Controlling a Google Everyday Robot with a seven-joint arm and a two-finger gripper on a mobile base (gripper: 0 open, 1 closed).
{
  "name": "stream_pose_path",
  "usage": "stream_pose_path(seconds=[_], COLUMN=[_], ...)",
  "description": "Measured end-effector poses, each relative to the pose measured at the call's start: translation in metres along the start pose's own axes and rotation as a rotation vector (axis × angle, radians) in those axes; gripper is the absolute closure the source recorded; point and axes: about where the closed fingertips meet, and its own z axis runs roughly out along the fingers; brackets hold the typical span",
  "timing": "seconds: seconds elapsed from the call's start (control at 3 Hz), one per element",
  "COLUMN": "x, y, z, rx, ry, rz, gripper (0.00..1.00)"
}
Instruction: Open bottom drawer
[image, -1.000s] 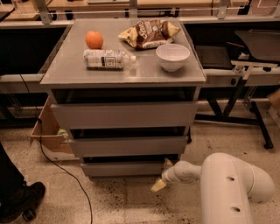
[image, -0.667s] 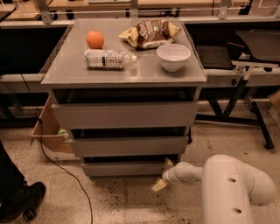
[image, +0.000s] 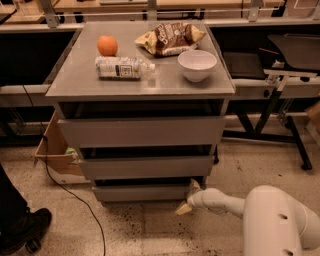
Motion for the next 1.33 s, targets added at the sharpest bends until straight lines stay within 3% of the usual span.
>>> stream_pose_path(seconds=[0.33, 1.0, 1.33], x=[-0.009, -0.005, 0.001], y=[-0.004, -0.010, -0.009], z=[0.001, 0.031, 0.037], rx=[0.031, 0.001, -0.010], ry=[-0.039, -0.014, 0.003], rz=[-0.022, -0.031, -0.025], gripper=[0.00, 0.02, 0.21])
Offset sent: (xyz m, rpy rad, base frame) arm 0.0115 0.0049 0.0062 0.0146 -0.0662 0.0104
